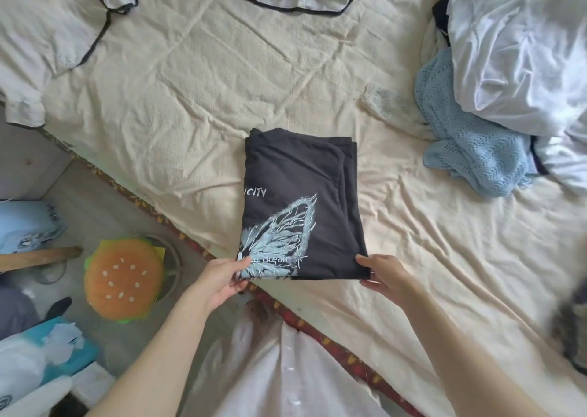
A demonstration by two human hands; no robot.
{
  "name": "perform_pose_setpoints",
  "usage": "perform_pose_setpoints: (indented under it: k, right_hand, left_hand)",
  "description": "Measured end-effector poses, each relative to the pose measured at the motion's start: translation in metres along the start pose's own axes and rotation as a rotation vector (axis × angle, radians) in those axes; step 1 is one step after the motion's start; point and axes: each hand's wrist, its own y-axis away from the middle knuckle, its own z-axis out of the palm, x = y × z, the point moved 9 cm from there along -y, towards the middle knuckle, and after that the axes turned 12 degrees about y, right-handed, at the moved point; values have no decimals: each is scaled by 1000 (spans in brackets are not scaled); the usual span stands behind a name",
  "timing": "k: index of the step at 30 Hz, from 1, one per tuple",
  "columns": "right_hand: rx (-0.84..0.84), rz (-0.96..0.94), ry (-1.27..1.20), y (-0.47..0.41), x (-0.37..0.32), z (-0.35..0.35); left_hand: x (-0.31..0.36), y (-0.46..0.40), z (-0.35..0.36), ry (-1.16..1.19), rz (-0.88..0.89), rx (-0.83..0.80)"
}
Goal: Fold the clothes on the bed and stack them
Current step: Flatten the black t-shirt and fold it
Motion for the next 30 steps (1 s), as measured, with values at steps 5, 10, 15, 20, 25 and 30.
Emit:
perform_pose_setpoints:
  k: [5,10,15,20,25,30]
  right_hand:
    - [6,65,-37,26,36,5]
    - [167,-199,-171,52,-25,-12]
    - [122,-301,-198,54,-97,-21]
    - [86,-285,-356,8,-157,-22]
    - [555,-694,432,4,-189,-19]
    - [601,-1137,1040,1,-186,60]
  left_hand:
    - [-27,25,-15,7,-64,37]
    - [18,39,4,105,26,22]
    - [86,44,37,115,116,-23]
    - [148,15,73,114,158,-15]
    - [180,11,91,-691,848,354]
    - [125,-4,168,-1366,1289,98]
